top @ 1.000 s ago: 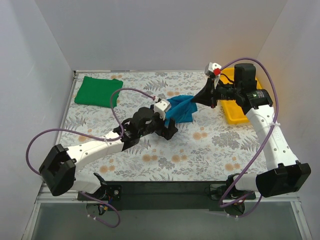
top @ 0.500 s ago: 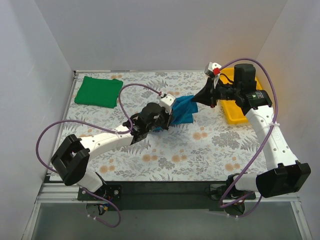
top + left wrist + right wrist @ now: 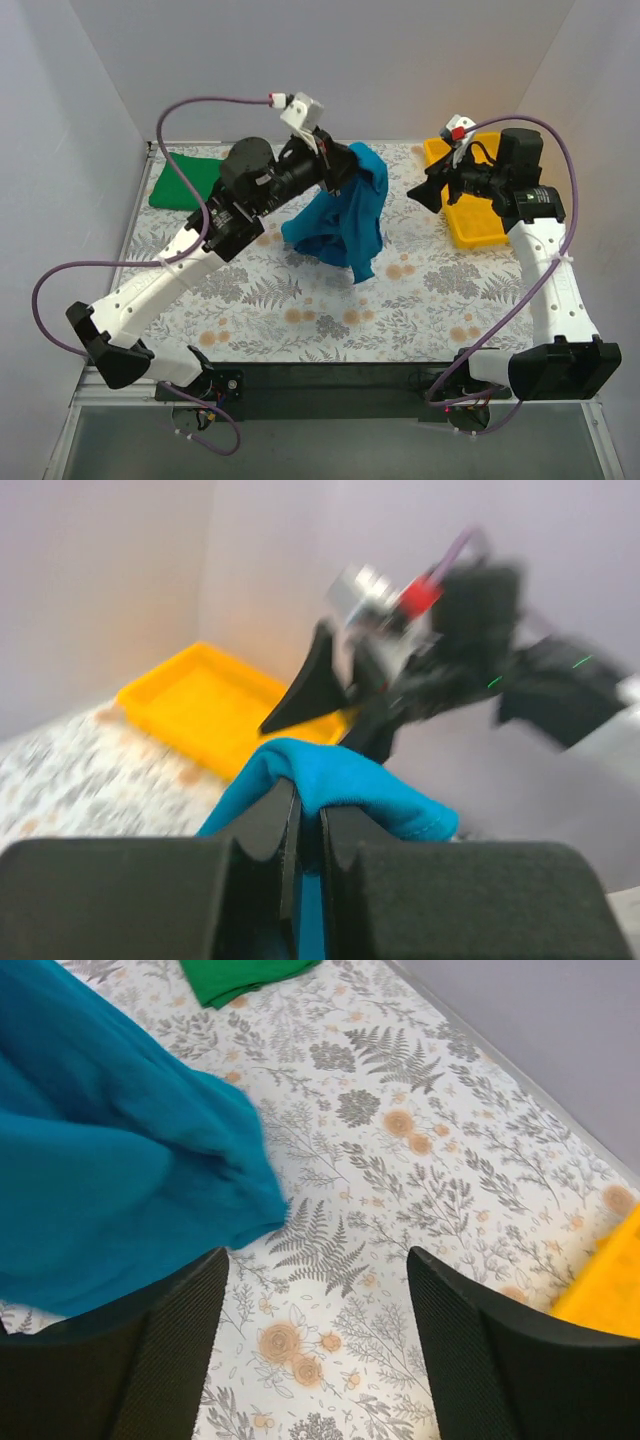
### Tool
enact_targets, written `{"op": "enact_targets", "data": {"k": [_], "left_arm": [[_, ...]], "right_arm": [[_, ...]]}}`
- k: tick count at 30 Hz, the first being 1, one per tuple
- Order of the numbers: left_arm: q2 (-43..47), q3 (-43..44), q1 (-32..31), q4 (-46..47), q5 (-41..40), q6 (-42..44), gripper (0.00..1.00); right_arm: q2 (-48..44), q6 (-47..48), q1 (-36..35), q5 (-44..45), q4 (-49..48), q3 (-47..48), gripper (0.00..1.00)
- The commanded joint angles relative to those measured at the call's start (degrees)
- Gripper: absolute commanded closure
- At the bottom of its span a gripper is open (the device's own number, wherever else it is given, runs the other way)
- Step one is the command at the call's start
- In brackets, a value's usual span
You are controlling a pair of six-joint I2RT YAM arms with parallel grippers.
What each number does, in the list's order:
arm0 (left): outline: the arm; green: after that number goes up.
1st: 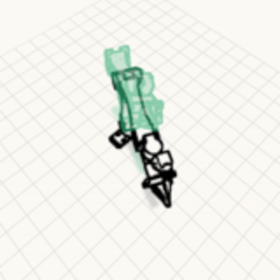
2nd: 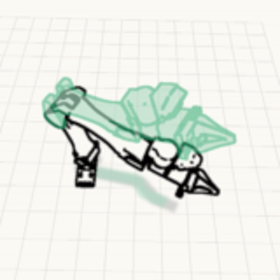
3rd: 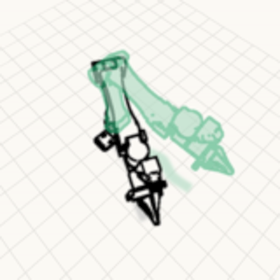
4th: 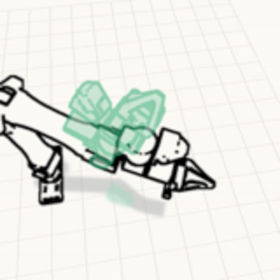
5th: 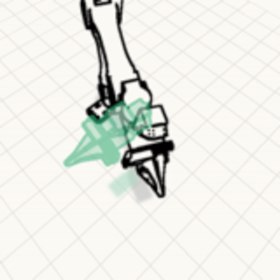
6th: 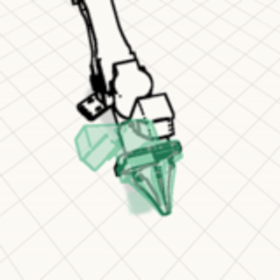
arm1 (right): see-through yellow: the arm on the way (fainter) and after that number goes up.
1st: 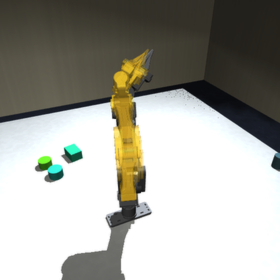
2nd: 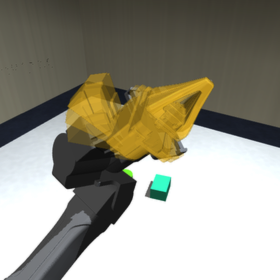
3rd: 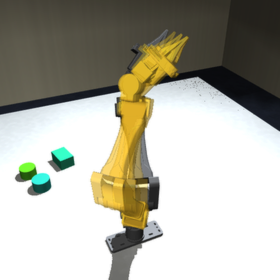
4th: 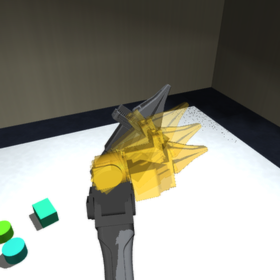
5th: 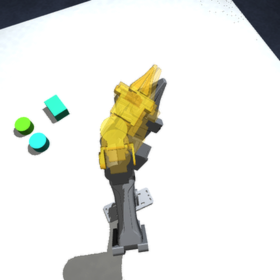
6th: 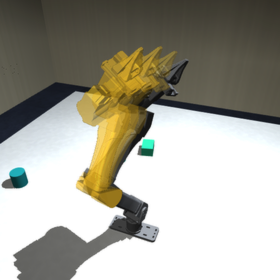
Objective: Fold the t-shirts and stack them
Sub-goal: Flatten the tshirt out
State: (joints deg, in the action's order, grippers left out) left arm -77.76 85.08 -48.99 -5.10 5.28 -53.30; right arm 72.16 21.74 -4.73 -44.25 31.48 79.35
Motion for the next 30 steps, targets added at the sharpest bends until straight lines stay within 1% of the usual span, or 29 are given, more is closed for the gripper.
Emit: {"op": "enact_targets", "data": {"k": [1, 2, 3, 4, 5, 6, 8, 9, 12, 15, 18, 19, 21, 22, 23, 24, 25, 26, 27, 28, 29, 30], "left_arm": [[-3.5, 11.9, -0.2, -5.9, 10.1, -7.2, 1.0], [-4.8, 17.5, -0.2, -6.4, 11.6, -9.4, 1.0], [-7.2, 20.0, -0.2, -6.9, 14.7, -10.6, 1.0], [-8.5, 22.7, -0.2, -7.0, 16.2, -11.7, 1.0], [-9.6, 25.2, -0.2, -7.0, 17.3, -12.9, 1.0], [-11.8, 30.3, -0.2, -6.9, 18.4, -15.3, 1.0], [-13.8, 34.8, -0.2, -6.9, 20.3, -17.8, 1.0], [-15.7, 39.5, -0.2, -6.4, 20.8, -20.0, 1.0], [-18.7, 45.9, -0.2, -4.6, 21.4, -23.2, 1.0], [-19.0, 46.4, -0.1, -3.5, 19.3, -22.7, 1.0], [-16.7, 41.2, 2.0, -3.5, 19.7, -22.9, 1.0], [-15.5, 36.1, 3.5, -3.5, 19.8, -23.1, 1.0], [-9.8, 28.0, 5.4, -2.9, 19.4, -22.6, 1.0], [-7.3, 23.8, 8.3, -2.7, 18.9, -22.5, 1.0], [-1.6, 13.0, 10.1, -2.2, 18.8, -22.9, 1.0], [1.3, 8.1, 12.3, -1.9, 18.5, -22.9, 1.0], [4.3, 2.6, 17.3, -2.7, 17.9, -22.9, 1.0], [9.5, -6.2, 20.0, -4.0, 17.5, -22.1, 1.0], [11.7, -10.9, 22.3, -7.8, 15.3, -20.9, 1.0], [13.7, -14.7, 26.0, -10.3, 14.2, -19.8, 1.0], [16.3, -22.1, 27.7, -12.4, 12.9, -17.4, 1.0], [16.8, -25.0, 29.0, -17.3, 11.3, -16.8, 1.0]], "right_arm": [[-4.7, 0.9, 3.8, -0.9, -2.7, -1.6, 0.2], [-6.1, 1.7, 5.9, -1.2, -3.4, -3.4, 0.18], [-6.8, 2.1, 6.6, -2.1, -3.9, -4.5, 0.17], [-7.6, 2.4, 7.4, -2.9, -4.2, -5.5, 0.16], [-8.1, 3.6, 7.5, -3.9, -4.6, -7.9, 0.16], [-9.3, 4.4, 7.6, -5.0, -4.7, -8.9, 0.15], [-10.9, 6.2, 7.7, -7.9, -4.9, -12.2, 0.14], [-11.2, 6.8, 7.7, -8.7, -4.9, -13.2, 0.13], [-11.8, 8.0, 7.7, -10.8, -5.2, -15.4, 0.13], [-12.1, 8.7, 7.7, -10.8, -5.0, -16.2, 0.13], [-12.5, 9.6, 7.8, -10.6, -5.0, -16.9, 0.13], [-12.6, 9.8, 7.8, -10.3, -4.9, -17.6, 0.13], [-12.3, 10.7, 7.8, -9.6, -4.2, -18.4, 0.13], [-12.3, 11.0, 7.8, -9.2, -4.1, -19.4, 0.13], [-12.2, 11.7, 7.8, -8.5, -4.2, -20.0, 0.13], [-12.1, 12.0, 7.8, -8.0, -4.2, -20.5, 0.13], [-12.0, 12.9, 7.8, -7.0, -4.1, -21.2, 0.13], [-11.5, 13.2, 7.8, -6.4, -4.2, -21.4, 0.13], [-11.3, 13.4, 7.8, -5.9, -4.2, -21.5, 0.13], [-10.8, 13.8, 7.7, -5.7, -4.2, -21.7, 0.13], [-9.9, 13.9, 7.7, -5.8, -4.1, -21.8, 0.13], [-9.2, 13.9, 7.7, -6.6, -4.2, -21.8, 0.13]]}}
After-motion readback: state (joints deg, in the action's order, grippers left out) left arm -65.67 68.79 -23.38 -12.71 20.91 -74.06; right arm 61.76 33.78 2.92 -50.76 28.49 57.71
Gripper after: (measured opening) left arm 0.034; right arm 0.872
